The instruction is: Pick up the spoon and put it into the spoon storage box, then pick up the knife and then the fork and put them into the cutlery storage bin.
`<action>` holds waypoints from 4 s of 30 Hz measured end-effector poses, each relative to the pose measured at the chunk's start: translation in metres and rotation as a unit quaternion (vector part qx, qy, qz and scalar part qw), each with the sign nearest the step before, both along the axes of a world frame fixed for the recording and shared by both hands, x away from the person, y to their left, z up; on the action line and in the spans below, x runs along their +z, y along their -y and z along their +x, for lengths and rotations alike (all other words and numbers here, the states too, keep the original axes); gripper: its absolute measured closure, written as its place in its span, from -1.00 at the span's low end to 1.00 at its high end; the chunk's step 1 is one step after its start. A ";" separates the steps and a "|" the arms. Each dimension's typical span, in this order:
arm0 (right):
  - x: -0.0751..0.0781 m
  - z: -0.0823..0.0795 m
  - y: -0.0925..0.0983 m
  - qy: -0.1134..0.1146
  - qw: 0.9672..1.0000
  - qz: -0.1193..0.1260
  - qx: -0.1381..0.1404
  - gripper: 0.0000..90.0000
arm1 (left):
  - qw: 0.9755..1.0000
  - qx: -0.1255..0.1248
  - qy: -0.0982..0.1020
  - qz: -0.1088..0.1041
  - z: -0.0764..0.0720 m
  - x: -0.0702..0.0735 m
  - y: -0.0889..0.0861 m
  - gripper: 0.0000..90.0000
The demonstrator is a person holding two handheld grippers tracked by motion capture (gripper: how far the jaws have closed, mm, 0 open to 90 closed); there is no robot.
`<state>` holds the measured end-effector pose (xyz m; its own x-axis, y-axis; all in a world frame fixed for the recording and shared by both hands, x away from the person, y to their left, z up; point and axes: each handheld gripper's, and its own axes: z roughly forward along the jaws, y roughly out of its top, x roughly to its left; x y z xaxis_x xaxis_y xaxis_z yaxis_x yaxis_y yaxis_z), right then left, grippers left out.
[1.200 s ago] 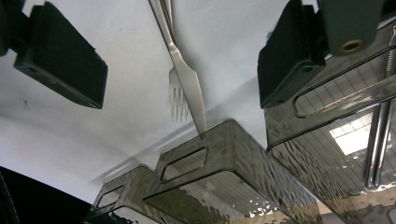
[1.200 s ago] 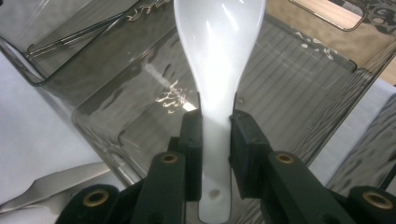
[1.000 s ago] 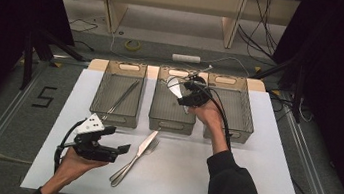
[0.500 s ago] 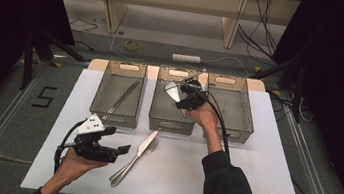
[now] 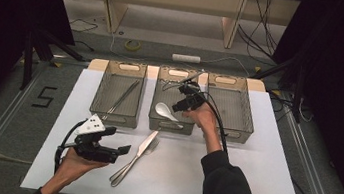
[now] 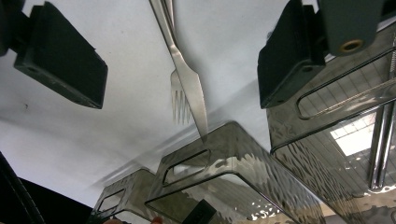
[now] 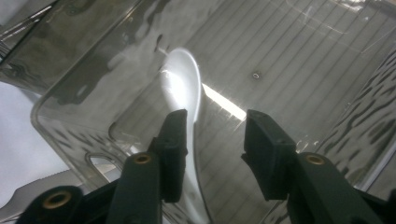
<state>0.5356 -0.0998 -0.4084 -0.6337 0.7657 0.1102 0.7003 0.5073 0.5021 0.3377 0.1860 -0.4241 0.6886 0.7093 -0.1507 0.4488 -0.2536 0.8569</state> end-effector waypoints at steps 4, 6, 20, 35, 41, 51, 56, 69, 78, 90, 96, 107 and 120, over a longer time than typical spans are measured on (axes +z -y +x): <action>0.006 -0.003 0.004 0.006 1.000 0.010 0.001 0.10 | 1.000 0.000 -0.001 0.001 0.000 0.000 0.000 -0.65; 0.009 -0.006 0.006 0.016 1.000 0.012 0.003 0.04 | 1.000 -0.001 -0.002 0.005 0.000 0.000 0.000 -0.65; 0.039 -0.056 0.047 0.096 0.992 0.085 0.005 -0.21 | 1.000 0.001 -0.022 0.014 0.003 -0.003 0.003 -0.65; 0.043 -0.115 0.094 0.149 0.975 0.163 0.002 -0.27 | 0.999 0.004 -0.033 0.024 0.005 -0.005 0.003 -0.65; 0.036 -0.134 0.105 0.158 0.969 0.189 0.000 -0.32 | 0.999 0.006 -0.036 0.024 0.005 -0.006 0.003 -0.65; 0.019 -0.159 0.121 0.170 0.964 0.206 -0.003 -0.33 | 0.998 0.005 -0.048 0.034 0.006 -0.007 0.005 -0.65; 0.013 -0.165 0.127 0.172 0.963 0.208 -0.012 -0.33 | 0.998 0.003 -0.053 0.040 0.006 -0.007 0.006 -0.65; -0.001 -0.179 0.135 0.173 0.962 0.210 -0.019 -0.36 | 0.995 0.004 -0.076 0.065 0.008 -0.006 0.011 -0.65; -0.007 -0.189 0.135 0.171 0.965 0.197 -0.013 -0.38 | 0.988 0.008 -0.112 0.103 0.015 -0.009 0.022 -0.64; -0.014 -0.201 0.133 0.177 0.965 0.194 -0.006 -0.40 | 0.980 -0.010 -0.140 0.141 0.018 -0.012 0.034 -0.62; -0.017 -0.204 0.133 0.175 0.965 0.193 -0.008 -0.41 | 0.977 -0.018 -0.149 0.154 0.019 -0.014 0.039 -0.62; -0.019 -0.209 0.130 0.170 0.968 0.187 0.001 -0.42 | 0.968 -0.029 -0.164 0.190 0.021 -0.019 0.047 -0.56; -0.019 -0.211 0.130 0.170 0.967 0.188 0.002 -0.42 | 0.957 -0.049 -0.182 0.220 0.025 -0.027 0.061 -0.53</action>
<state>0.3250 -0.2299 -0.4272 -0.6849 0.7096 0.1654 0.4614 0.2466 0.8522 0.3628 0.1251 -0.4513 0.7139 0.6937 -0.0952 0.6525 -0.6099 0.4497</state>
